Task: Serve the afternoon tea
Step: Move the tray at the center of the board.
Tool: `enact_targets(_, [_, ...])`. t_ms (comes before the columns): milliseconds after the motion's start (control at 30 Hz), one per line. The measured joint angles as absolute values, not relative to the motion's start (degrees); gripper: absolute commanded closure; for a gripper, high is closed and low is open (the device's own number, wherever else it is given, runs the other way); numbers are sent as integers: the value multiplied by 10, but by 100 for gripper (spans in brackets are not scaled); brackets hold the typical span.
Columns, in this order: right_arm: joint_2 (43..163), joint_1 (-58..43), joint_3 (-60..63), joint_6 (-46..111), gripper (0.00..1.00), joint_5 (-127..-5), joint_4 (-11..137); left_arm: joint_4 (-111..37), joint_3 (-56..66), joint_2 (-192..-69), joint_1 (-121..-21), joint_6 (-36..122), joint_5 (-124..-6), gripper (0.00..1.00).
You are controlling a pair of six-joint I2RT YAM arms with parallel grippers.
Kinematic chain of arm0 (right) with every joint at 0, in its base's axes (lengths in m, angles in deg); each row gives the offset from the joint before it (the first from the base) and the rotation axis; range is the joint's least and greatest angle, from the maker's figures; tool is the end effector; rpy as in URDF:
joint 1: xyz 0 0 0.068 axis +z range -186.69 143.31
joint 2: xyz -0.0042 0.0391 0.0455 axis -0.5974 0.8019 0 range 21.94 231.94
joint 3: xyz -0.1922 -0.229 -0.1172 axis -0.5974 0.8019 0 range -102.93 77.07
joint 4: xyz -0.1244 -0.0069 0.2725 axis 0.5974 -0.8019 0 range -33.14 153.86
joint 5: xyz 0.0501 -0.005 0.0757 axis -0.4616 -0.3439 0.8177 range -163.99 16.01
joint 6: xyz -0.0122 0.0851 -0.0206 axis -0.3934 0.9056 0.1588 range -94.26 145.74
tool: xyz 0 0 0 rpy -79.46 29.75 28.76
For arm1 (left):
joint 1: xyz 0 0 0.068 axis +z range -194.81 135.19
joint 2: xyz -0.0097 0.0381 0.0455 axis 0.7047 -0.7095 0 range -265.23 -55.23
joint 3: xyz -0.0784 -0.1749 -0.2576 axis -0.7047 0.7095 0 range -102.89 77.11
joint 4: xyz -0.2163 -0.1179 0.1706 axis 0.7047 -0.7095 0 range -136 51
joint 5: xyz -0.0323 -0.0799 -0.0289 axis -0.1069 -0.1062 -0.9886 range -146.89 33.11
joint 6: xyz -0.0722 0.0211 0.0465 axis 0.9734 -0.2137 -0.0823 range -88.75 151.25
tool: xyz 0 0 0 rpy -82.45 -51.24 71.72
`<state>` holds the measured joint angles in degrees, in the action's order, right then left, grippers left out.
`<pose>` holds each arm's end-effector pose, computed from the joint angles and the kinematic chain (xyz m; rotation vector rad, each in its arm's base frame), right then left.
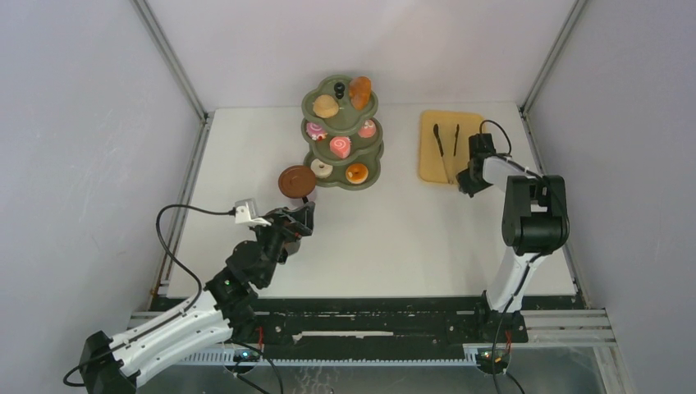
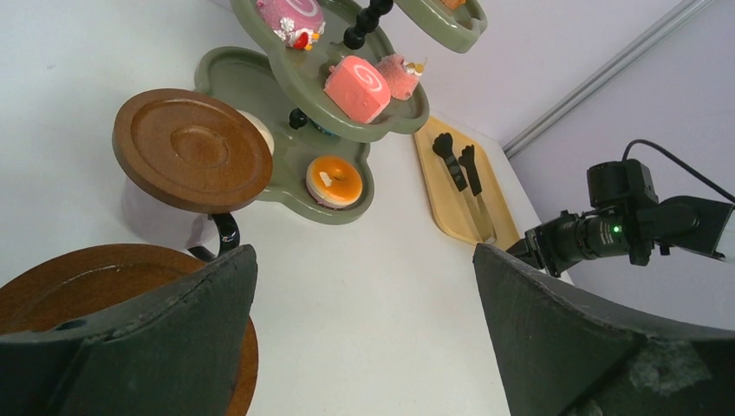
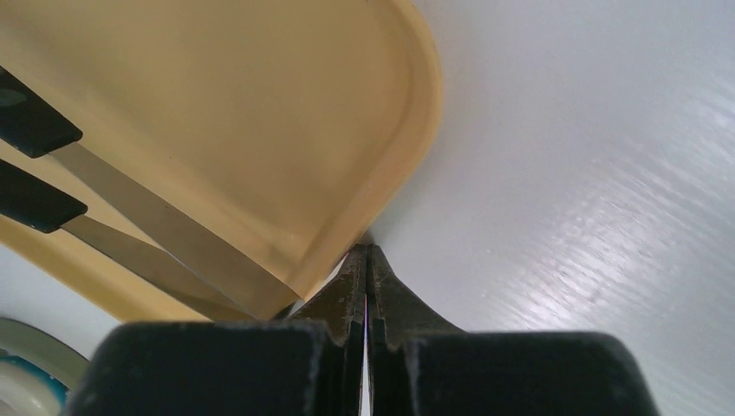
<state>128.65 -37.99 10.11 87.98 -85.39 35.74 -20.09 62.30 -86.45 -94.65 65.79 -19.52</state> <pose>0.4243 -0.0253 0.1376 1.4716 2.2756 0.0354 0.1517 -0.1060 0.2589 -0.3222 1.5414 -0.6697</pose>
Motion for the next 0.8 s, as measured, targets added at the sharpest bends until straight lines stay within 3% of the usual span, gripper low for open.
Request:
enact_targets(500, [1336, -382, 27, 851, 98, -855, 349, -201, 623, -880, -936, 658, -182, 0])
enact_targets(800, [1193, -322, 88, 820, 86, -898, 342, -248, 593, -834, -930, 657, -170, 0])
